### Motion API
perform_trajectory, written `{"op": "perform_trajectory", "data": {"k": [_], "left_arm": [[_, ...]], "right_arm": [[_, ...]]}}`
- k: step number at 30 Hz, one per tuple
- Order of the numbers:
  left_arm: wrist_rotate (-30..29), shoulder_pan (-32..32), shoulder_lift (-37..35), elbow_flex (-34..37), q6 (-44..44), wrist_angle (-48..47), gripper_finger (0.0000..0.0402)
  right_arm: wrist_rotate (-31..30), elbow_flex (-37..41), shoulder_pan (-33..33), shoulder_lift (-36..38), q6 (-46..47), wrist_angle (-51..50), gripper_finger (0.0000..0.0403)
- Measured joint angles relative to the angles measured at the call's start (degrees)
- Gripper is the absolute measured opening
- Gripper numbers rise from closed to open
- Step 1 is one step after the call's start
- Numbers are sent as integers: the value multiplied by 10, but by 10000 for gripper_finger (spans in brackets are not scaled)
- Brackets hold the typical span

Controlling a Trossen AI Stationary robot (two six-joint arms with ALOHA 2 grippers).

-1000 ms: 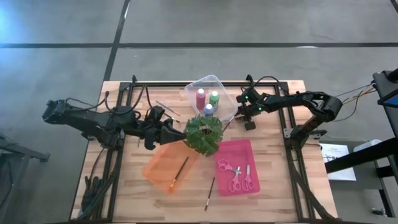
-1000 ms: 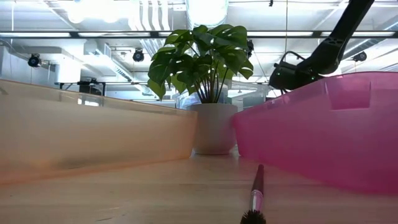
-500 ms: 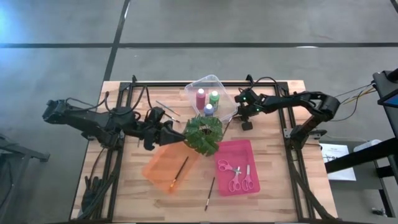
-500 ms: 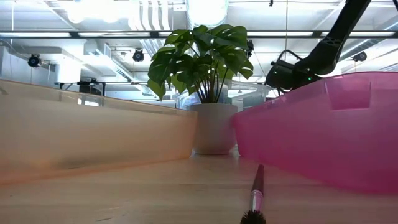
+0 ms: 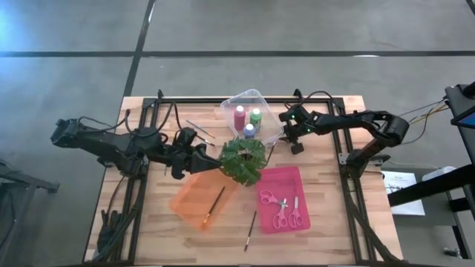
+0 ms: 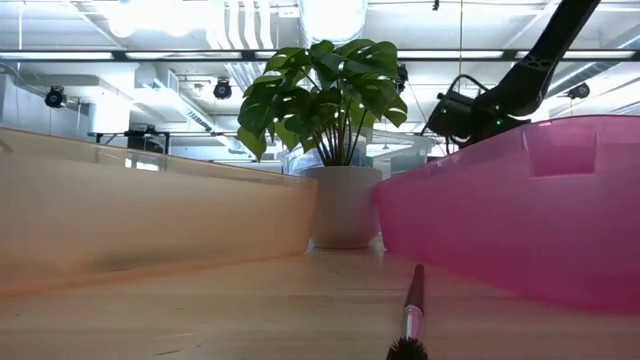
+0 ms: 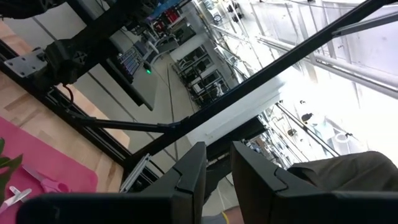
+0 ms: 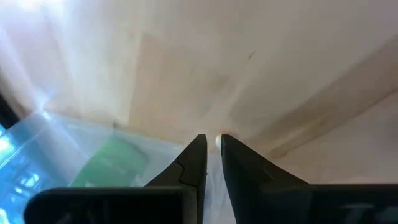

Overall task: Pick & Place Paint Supplies
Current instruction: Put the white eyeshadow brush into the orange bin

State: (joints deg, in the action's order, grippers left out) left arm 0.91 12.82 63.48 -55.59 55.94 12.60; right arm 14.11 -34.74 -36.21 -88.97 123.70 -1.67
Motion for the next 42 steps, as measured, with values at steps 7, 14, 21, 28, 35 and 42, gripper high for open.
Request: {"op": "perform_trajectory", "data": {"k": [7, 14, 21, 28, 35, 42], "left_arm": [[-3, 0, 0, 0, 0, 0, 84], [-8, 0, 0, 0, 1, 0, 84], [-9, 0, 0, 0, 10, 0, 84], [-13, 0, 0, 0, 16, 0, 84], [-14, 0, 0, 0, 31, -1, 84], [-14, 0, 0, 0, 26, -1, 84]], "right_arm": [[-15, 12, -2, 15, -25, 5, 46], [-13, 21, 0, -1, 8, 102, 46], [4, 28, 1, -13, 22, 114, 46], [5, 47, 13, -20, 26, 115, 46], [12, 73, 14, 1, 4, 113, 46], [0, 107, 14, 98, -16, -12, 46]]}}
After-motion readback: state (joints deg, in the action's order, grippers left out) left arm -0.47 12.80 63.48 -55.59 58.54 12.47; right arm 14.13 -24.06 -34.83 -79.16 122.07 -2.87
